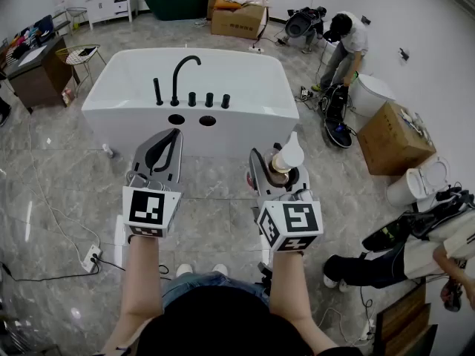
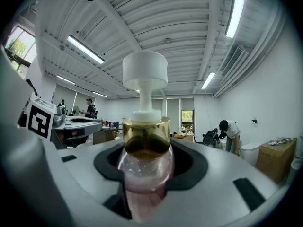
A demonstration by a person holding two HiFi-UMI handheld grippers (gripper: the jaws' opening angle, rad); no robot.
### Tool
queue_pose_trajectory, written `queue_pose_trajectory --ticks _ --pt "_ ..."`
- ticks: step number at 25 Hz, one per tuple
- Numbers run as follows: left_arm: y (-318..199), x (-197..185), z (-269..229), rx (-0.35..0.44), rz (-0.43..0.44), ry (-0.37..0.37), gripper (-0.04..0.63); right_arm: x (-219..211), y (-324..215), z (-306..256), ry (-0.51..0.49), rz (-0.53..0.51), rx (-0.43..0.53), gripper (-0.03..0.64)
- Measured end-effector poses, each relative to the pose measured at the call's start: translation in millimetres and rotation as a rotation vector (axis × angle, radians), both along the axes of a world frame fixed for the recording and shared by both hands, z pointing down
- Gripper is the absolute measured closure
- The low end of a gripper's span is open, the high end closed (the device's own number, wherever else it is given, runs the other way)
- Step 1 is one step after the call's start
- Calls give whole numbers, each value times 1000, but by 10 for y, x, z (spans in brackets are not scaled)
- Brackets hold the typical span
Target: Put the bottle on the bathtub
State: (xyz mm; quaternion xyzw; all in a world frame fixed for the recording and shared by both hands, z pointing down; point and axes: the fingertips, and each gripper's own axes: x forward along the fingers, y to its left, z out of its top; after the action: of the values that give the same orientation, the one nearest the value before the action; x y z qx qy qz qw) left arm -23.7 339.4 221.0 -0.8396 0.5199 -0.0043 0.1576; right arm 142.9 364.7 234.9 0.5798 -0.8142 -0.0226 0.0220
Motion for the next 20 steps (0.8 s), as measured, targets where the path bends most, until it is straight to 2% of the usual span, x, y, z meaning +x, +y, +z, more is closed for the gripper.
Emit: queue_pose_trajectory --ticks 7,14,20 --pt "-109 215 132 -12 -34 41 588 211 -74 169 33 -45 -4 411" --pt "-276 295 302 -49 -47 96 588 336 -230 366 -36 -77 -44 411" --pt "-623 314 364 -46 -32 94 588 361 -546 430 -19 -57 -47 411"
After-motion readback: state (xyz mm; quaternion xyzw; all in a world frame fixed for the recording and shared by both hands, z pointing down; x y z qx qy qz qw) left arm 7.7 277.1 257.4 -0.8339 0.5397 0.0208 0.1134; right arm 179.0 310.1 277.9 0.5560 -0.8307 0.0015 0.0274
